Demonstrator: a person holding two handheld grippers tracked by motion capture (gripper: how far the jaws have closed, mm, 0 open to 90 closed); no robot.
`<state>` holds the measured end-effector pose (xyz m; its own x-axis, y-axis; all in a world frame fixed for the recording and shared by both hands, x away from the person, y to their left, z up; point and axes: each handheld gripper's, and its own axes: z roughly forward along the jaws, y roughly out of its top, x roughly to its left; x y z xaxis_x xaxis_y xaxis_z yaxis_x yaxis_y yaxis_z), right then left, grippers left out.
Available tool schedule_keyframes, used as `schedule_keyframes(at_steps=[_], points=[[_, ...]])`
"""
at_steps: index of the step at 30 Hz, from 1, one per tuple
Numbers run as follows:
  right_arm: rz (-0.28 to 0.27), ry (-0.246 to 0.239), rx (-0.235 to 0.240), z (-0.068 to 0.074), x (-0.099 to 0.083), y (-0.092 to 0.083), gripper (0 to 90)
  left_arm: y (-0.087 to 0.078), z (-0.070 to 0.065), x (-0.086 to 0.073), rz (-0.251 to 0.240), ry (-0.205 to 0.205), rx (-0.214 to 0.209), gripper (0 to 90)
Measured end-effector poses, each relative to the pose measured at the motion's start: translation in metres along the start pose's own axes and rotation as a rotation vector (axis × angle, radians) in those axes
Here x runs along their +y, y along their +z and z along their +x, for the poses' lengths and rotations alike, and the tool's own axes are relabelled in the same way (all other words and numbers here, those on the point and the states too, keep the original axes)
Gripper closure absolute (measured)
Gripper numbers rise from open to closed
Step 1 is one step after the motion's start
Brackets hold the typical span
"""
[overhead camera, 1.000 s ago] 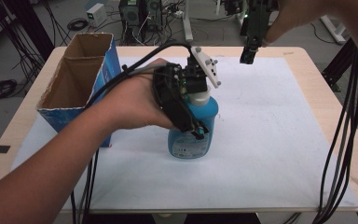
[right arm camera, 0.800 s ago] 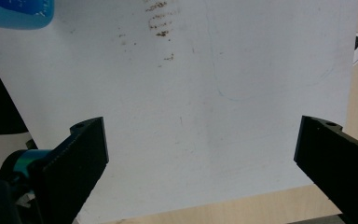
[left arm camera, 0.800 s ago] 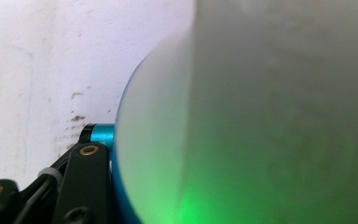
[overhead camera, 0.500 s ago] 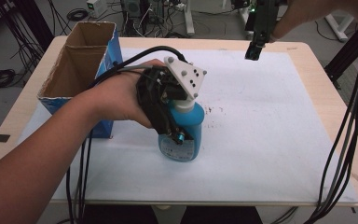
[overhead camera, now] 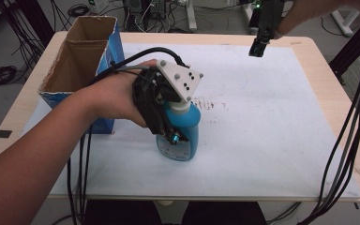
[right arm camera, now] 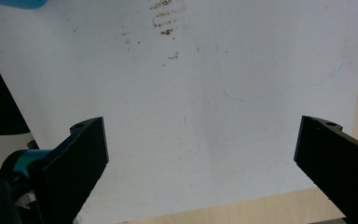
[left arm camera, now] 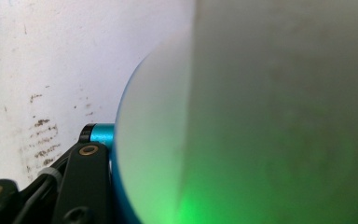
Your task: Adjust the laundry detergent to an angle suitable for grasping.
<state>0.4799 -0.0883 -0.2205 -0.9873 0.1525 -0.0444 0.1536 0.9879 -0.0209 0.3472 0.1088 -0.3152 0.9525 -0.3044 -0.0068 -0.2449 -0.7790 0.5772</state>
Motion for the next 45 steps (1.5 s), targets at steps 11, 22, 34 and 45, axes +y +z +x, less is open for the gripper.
schedule_keyframes(at_steps=[11, 22, 34, 45], points=[[0.004, 0.009, 0.002, -0.001, 0.001, 0.001, 1.8, 0.006, 0.001, -0.007, -0.008, -0.028, -0.005, 43.9], [-0.002, 0.012, 0.002, -0.002, -0.001, 0.002, 1.8, 0.007, 0.002, -0.006, 0.005, -0.047, -0.007, 41.7], [-0.003, 0.016, 0.004, -0.001, -0.002, 0.000, 1.8, 0.002, 0.001, -0.006, -0.003, -0.073, 0.005, 33.4], [-0.004, 0.012, 0.005, -0.001, 0.002, 0.001, 1.8, -0.008, -0.002, -0.008, 0.029, -0.112, 0.010, 26.4]])
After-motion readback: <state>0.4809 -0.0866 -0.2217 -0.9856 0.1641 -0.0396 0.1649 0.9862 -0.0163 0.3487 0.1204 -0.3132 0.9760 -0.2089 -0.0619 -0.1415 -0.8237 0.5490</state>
